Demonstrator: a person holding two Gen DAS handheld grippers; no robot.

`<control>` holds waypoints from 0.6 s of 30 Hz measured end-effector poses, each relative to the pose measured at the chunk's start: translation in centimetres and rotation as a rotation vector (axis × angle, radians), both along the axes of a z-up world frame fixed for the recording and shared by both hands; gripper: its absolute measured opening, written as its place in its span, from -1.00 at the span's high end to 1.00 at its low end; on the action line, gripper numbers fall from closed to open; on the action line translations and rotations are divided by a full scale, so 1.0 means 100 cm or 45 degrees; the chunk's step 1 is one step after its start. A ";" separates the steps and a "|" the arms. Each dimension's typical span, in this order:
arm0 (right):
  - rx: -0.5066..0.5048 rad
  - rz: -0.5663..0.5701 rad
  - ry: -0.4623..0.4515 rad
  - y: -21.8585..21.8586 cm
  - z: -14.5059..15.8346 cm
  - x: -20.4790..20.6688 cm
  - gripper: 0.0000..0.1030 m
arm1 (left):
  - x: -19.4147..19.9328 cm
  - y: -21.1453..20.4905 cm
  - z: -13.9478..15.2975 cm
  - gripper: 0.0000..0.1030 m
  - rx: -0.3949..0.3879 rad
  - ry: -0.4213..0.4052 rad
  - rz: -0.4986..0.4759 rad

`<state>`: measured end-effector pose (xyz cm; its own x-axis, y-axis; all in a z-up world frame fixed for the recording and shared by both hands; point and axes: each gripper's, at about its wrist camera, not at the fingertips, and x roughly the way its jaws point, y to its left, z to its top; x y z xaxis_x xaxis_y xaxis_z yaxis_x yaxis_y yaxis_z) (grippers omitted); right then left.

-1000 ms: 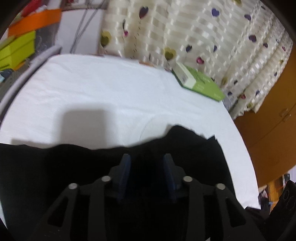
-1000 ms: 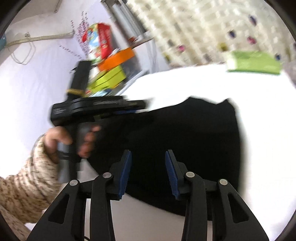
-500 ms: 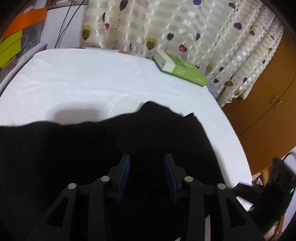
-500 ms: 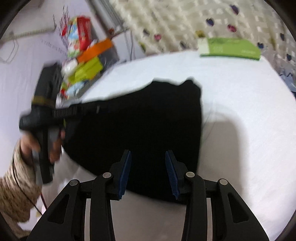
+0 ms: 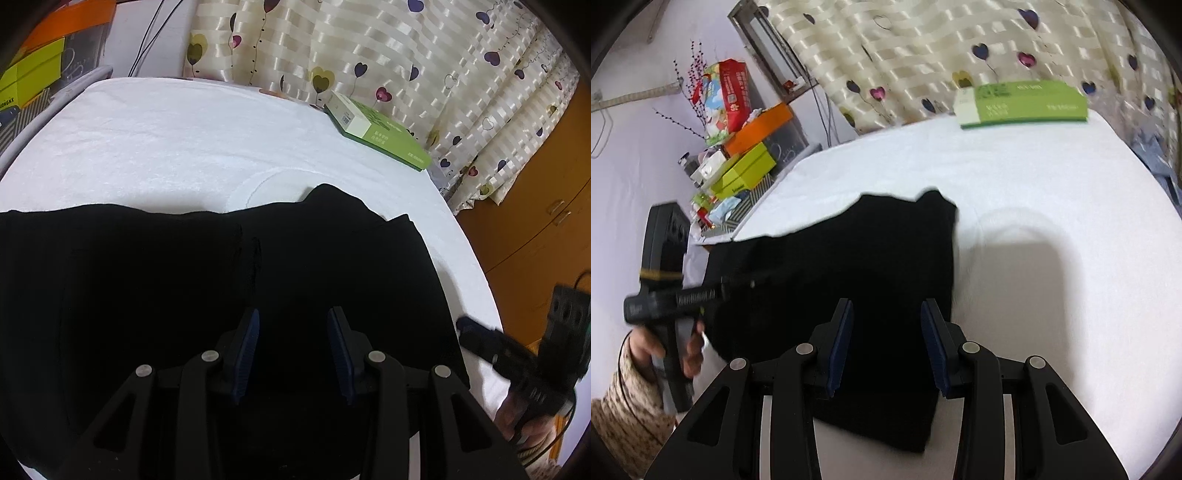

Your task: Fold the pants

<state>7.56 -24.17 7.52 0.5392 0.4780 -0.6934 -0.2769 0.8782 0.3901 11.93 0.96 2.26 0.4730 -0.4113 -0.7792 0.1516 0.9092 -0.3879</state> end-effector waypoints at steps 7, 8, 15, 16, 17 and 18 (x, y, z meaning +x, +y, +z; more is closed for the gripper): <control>0.066 -0.038 0.108 -0.009 -0.008 0.032 0.23 | -0.001 0.001 -0.001 0.21 -0.006 0.006 0.014; 0.063 -0.037 0.057 -0.009 -0.001 0.033 0.23 | 0.000 0.001 -0.001 0.21 -0.003 0.006 0.011; 0.091 -0.028 0.105 -0.004 -0.012 0.073 0.23 | 0.000 -0.001 -0.001 0.21 0.007 0.006 0.019; 0.074 -0.046 0.105 -0.006 -0.015 0.078 0.24 | 0.000 -0.001 -0.001 0.21 0.007 0.006 0.020; 0.069 -0.055 0.109 -0.009 -0.018 0.081 0.24 | 0.001 0.000 -0.001 0.20 0.003 0.007 0.024; 0.069 -0.059 0.127 -0.010 -0.021 0.084 0.24 | 0.001 -0.001 -0.001 0.20 0.001 0.007 0.026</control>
<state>15.96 -25.19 5.39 0.4916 0.4922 -0.7184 -0.1938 0.8661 0.4608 11.98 0.90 2.16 0.4768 -0.4011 -0.7822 0.1306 0.9123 -0.3882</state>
